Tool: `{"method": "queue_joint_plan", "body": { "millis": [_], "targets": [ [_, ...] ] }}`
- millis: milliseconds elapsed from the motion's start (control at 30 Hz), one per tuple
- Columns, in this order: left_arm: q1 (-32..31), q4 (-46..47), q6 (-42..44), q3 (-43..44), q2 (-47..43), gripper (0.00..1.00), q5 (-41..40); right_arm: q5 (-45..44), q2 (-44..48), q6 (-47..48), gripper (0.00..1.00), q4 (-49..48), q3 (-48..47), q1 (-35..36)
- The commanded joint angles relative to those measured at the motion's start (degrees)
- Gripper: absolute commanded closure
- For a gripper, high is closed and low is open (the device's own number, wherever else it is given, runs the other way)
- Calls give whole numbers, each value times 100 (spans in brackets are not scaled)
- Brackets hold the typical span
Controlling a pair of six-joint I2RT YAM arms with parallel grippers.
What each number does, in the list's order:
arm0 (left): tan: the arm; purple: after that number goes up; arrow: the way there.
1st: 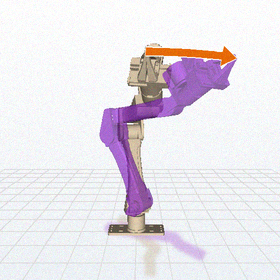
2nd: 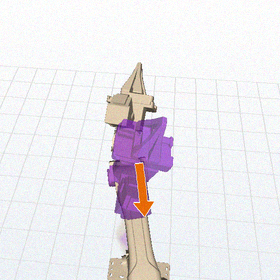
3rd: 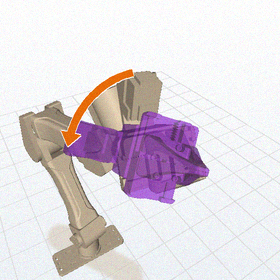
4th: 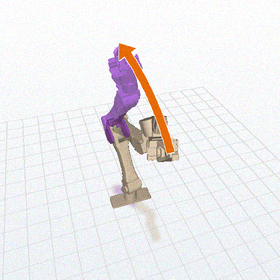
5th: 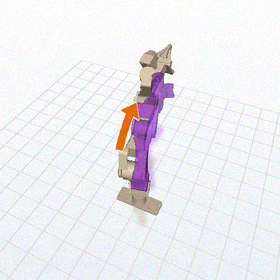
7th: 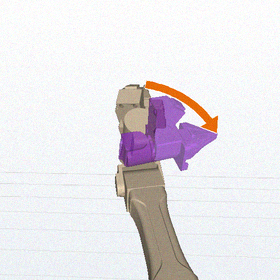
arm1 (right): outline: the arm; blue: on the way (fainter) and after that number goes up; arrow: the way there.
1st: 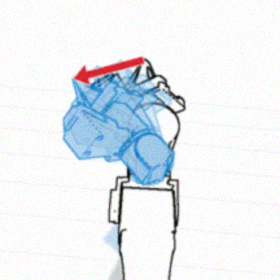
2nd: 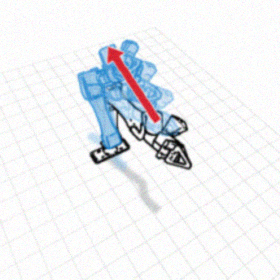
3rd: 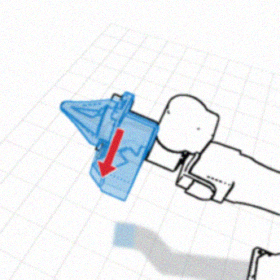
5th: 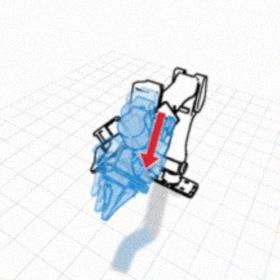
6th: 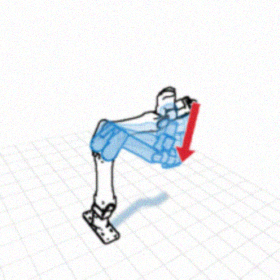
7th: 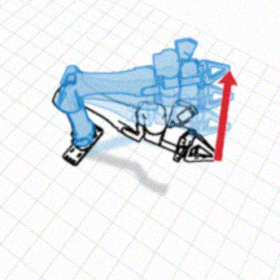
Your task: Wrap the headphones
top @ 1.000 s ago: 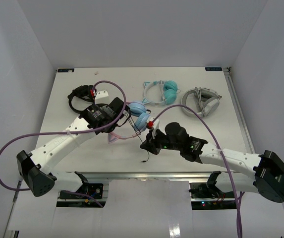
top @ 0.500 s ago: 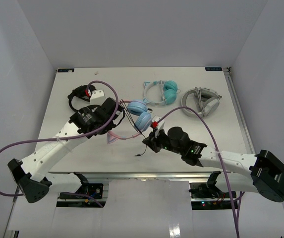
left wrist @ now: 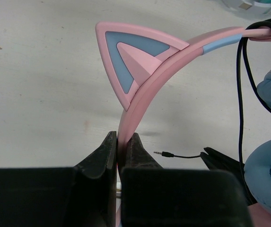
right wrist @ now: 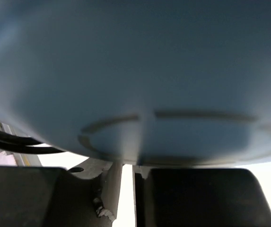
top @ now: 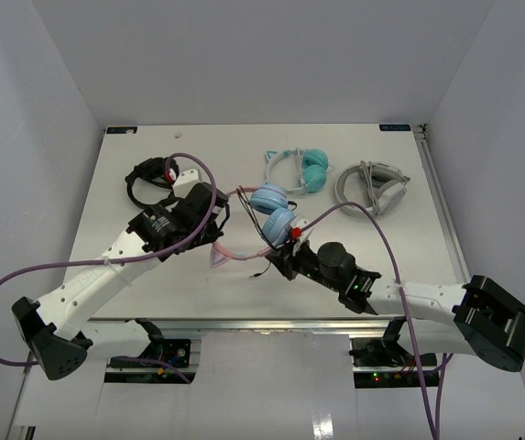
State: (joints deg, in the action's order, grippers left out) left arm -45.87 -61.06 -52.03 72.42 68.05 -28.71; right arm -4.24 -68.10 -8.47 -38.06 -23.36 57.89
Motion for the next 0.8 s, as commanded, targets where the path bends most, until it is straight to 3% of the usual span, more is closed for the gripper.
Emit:
{"method": "queue_joint_plan", "body": {
  "millis": [0, 233, 767],
  "targets": [
    [16, 621, -114, -17, -344, 100, 355, -149, -11, -56, 80, -1015, 304, 21],
    [16, 722, -139, -9, -409, 100, 539, -234, 102, -188, 73, -1614, 593, 23],
    [54, 922, 120, -175, -511, 100, 653, -278, 47, -814, 72, -1942, 822, -85]
  ]
}}
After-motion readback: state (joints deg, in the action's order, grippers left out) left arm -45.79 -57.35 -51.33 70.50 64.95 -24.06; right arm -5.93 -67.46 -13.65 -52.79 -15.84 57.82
